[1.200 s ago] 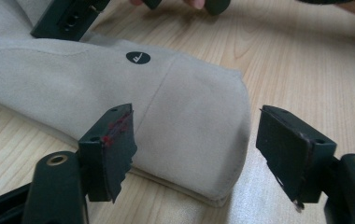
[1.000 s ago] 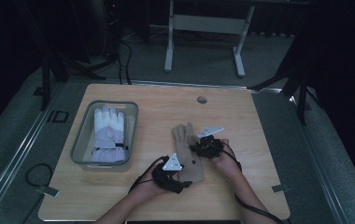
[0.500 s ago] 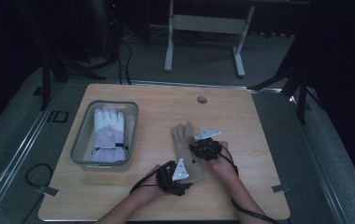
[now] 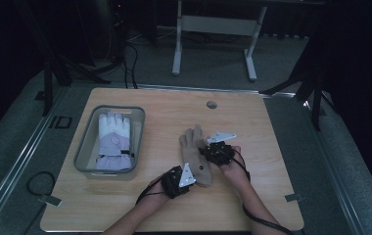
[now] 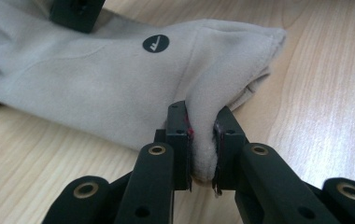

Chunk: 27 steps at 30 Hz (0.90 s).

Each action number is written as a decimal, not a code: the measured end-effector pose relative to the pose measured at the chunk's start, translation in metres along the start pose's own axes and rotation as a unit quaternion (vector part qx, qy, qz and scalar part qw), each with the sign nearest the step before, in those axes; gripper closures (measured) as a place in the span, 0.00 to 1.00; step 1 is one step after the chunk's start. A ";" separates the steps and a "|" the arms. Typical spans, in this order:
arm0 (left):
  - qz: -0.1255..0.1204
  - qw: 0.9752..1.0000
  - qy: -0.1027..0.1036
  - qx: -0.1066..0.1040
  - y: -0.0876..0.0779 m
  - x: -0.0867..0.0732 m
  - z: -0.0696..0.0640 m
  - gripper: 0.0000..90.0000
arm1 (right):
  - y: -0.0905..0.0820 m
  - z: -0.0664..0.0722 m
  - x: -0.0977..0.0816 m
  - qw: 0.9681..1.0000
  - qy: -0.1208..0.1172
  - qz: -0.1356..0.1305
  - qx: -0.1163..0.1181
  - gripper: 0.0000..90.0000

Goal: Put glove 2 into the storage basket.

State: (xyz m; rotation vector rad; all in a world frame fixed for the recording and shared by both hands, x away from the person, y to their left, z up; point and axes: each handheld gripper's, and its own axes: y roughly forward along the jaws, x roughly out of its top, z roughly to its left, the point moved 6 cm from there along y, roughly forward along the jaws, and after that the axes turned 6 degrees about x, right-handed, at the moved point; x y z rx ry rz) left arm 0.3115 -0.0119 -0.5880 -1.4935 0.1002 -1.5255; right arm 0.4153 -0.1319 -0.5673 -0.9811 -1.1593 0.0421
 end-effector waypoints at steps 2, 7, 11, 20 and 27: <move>-0.001 1.000 0.002 0.005 -0.005 0.001 0.002 0.90 | -0.003 0.001 0.004 1.000 0.001 -0.008 0.003 0.89; -0.006 1.000 0.004 0.010 -0.018 0.009 0.006 0.90 | -0.009 0.007 0.018 1.000 -0.006 -0.022 0.006 0.89; -0.004 1.000 0.005 0.011 -0.030 0.013 0.013 0.90 | -0.012 0.013 0.031 0.999 -0.011 -0.032 0.005 0.89; -0.002 1.000 0.003 0.018 -0.056 0.014 0.031 0.90 | -0.014 0.024 0.056 0.999 -0.019 -0.045 0.012 0.89; 0.006 1.000 0.010 0.027 -0.068 0.012 0.043 0.90 | -0.011 0.034 0.076 0.998 -0.031 -0.053 0.020 0.89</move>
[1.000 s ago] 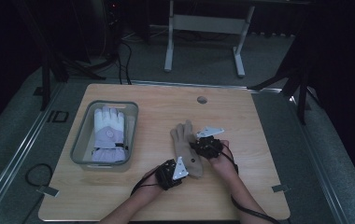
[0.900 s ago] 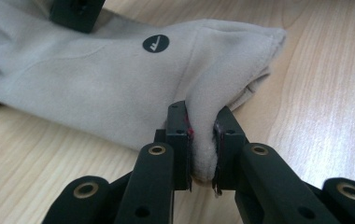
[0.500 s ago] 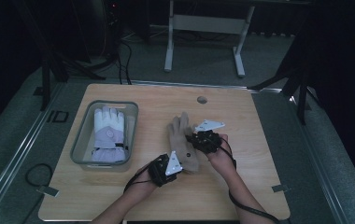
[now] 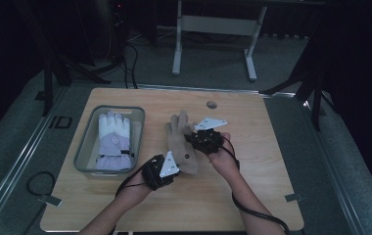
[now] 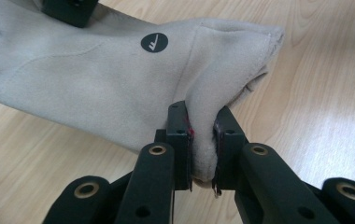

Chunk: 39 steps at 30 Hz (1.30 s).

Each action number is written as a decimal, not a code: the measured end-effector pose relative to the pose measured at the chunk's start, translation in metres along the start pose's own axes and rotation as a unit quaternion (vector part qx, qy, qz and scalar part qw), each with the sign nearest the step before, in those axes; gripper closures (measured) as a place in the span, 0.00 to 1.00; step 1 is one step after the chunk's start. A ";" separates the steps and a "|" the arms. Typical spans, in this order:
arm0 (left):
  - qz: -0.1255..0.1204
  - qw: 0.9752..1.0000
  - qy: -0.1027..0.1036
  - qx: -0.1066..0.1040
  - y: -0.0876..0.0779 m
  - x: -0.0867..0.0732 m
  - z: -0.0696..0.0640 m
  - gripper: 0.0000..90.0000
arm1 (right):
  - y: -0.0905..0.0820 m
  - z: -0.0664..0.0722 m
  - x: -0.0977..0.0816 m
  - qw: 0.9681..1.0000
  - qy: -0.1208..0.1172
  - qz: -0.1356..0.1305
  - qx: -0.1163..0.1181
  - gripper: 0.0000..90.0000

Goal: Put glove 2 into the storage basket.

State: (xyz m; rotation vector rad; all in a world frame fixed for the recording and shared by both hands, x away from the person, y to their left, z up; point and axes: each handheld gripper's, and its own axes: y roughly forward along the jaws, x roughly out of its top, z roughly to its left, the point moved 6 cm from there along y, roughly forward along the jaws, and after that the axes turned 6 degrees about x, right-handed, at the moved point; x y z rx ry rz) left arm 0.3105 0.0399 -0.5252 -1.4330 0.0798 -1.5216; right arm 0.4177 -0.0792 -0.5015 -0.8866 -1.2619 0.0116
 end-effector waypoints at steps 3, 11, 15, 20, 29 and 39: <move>0.002 1.000 0.002 0.008 -0.007 -0.001 0.007 0.90 | 0.003 0.004 0.011 1.000 -0.006 -0.004 0.004 0.89; 0.007 1.000 0.005 0.030 -0.025 -0.005 0.024 0.90 | 0.013 0.016 0.039 1.000 -0.019 -0.015 0.013 0.89; 0.009 0.999 0.003 0.044 -0.036 -0.009 0.034 0.90 | 0.019 0.023 0.053 0.999 -0.027 -0.020 0.013 0.89; 0.012 0.998 0.002 0.060 -0.049 -0.015 0.044 0.90 | 0.028 0.033 0.071 0.999 -0.035 -0.026 0.025 0.89; 0.027 0.995 -0.013 0.091 -0.074 -0.037 0.066 0.90 | 0.055 0.062 0.107 0.997 -0.055 -0.034 0.048 0.89; 0.049 0.991 -0.041 0.115 -0.098 -0.072 0.089 0.90 | 0.097 0.090 0.129 0.994 -0.066 -0.032 0.079 0.89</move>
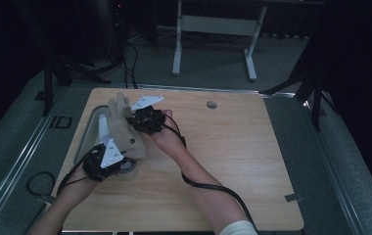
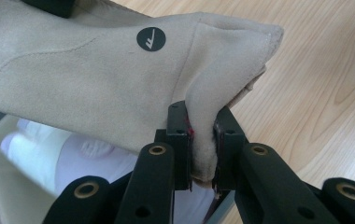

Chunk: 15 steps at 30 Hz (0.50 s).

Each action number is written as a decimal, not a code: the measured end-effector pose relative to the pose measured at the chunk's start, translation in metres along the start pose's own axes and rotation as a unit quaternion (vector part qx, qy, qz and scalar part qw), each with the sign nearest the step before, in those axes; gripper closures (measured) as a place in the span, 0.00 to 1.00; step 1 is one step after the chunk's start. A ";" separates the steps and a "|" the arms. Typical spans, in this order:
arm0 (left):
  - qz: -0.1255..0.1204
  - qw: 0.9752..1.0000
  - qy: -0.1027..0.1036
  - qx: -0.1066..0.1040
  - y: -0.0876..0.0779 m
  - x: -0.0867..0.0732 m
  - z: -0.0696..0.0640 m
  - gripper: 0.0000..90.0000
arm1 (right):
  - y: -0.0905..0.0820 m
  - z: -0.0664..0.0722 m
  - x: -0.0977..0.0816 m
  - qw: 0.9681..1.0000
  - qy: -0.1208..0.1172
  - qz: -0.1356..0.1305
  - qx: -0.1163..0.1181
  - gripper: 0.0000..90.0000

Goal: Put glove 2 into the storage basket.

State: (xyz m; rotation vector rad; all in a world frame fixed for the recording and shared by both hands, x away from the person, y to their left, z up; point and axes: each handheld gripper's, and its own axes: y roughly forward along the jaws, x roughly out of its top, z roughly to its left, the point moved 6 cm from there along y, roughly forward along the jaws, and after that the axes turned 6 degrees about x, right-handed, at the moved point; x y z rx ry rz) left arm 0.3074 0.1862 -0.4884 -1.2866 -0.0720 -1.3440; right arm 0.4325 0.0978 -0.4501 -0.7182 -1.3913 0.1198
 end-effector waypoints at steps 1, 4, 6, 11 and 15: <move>0.003 1.000 -0.004 0.001 0.000 -0.004 0.002 0.90 | 0.005 0.001 0.002 1.000 0.001 0.000 0.002 0.89; 0.008 1.000 -0.008 0.004 -0.001 -0.009 0.006 0.90 | 0.014 0.004 0.004 1.000 0.003 0.001 0.008 0.89; 0.015 1.000 -0.018 0.005 0.000 -0.018 0.010 0.90 | 0.028 0.008 0.006 1.000 0.003 0.005 0.013 0.89; 0.029 0.999 -0.031 -0.001 0.005 -0.033 0.014 0.90 | 0.050 0.010 0.000 0.999 0.018 0.022 0.028 0.89; 0.039 0.999 -0.035 -0.009 0.011 -0.041 0.013 0.89 | 0.065 0.008 -0.013 0.998 0.029 0.044 0.034 0.89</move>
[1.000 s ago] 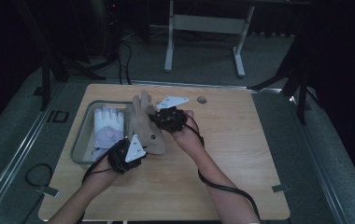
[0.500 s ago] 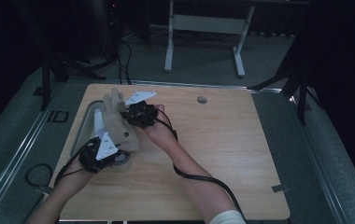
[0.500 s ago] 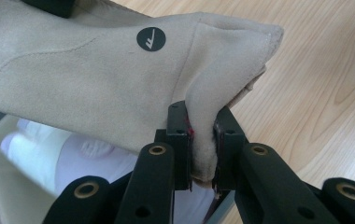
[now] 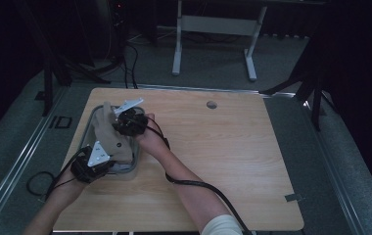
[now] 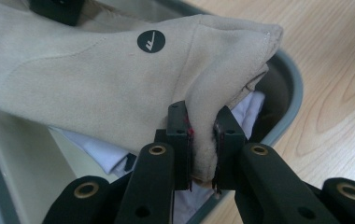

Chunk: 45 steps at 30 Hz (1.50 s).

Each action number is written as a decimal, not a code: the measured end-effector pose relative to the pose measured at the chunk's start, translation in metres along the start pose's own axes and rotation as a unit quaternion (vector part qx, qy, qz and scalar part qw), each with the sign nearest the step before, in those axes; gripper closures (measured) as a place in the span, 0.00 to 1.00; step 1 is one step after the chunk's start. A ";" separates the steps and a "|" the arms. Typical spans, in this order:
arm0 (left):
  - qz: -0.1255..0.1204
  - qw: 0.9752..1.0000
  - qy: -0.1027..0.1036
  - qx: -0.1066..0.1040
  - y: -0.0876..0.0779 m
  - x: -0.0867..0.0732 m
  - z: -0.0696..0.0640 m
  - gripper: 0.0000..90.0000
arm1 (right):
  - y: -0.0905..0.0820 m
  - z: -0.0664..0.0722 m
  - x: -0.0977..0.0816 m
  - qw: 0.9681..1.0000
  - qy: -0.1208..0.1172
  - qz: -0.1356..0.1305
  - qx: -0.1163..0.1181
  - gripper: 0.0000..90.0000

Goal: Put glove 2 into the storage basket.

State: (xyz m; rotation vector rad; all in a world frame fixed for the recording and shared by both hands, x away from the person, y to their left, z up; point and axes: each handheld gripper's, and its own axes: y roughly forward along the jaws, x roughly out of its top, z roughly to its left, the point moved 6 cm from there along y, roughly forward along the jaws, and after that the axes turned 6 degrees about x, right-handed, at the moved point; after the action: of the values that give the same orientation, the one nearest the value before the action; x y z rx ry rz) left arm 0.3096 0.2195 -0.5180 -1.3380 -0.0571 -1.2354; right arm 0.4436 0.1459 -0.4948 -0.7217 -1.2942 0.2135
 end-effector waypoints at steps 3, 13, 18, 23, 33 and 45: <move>0.004 1.000 -0.009 -0.004 0.005 -0.003 0.000 0.89 | 0.009 -0.003 -0.008 1.000 0.010 0.011 0.001 0.89; 0.014 0.999 -0.032 -0.022 0.014 -0.006 0.002 0.87 | 0.016 -0.014 -0.018 0.999 0.048 0.025 0.004 0.72; 0.010 0.999 -0.035 -0.022 0.012 -0.006 0.001 0.85 | 0.000 -0.017 -0.012 0.999 0.053 0.005 0.006 0.48; -0.008 0.997 -0.075 -0.029 0.003 0.001 0.004 0.55 | -0.018 -0.013 -0.011 0.997 0.058 -0.007 0.045 0.22; -0.077 0.989 -0.120 -0.034 -0.013 0.025 0.002 0.14 | -0.055 -0.020 -0.027 0.998 0.047 -0.025 0.039 0.16; -0.132 0.982 -0.100 -0.095 -0.009 0.058 -0.042 0.14 | -0.089 -0.022 -0.070 1.000 0.017 -0.010 0.022 0.16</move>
State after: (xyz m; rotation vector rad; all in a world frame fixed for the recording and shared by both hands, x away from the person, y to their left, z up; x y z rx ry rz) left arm 0.3033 0.1543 -0.4880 -1.6592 -0.2733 -1.3480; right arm 0.4222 0.0333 -0.4998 -0.6730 -1.2593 0.2122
